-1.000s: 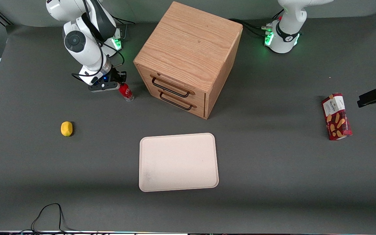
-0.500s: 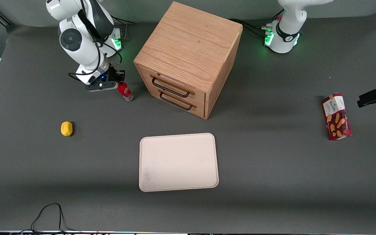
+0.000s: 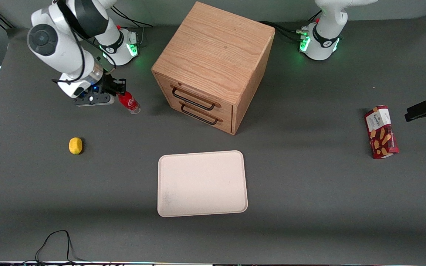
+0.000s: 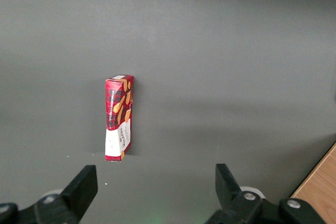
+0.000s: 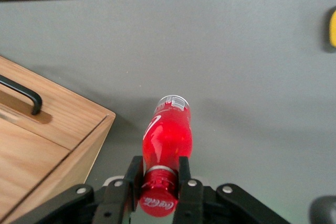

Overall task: Place coke bottle on tray
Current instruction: 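Lift the bottle and carry it with the right gripper to the tray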

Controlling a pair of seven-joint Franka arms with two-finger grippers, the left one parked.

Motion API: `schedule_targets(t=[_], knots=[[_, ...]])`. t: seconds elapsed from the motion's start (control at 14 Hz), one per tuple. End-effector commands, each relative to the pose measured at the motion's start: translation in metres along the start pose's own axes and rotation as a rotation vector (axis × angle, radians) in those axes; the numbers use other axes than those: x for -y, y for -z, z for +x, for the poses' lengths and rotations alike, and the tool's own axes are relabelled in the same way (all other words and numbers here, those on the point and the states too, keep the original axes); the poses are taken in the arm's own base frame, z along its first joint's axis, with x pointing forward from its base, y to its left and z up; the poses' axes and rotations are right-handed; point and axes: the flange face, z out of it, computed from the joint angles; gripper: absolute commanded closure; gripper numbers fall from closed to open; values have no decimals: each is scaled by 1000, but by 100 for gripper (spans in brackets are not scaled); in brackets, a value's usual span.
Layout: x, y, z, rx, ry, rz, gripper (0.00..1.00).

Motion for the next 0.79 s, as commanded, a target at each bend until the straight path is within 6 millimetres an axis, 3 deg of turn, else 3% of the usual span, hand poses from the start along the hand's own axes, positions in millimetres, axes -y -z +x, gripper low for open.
schedule_targets(t=[0.0, 0.36, 0.71], knots=[[8, 48, 43, 23, 8, -37, 100], [14, 117, 89, 18, 6, -66, 100], [30, 146, 137, 54, 25, -109, 100]])
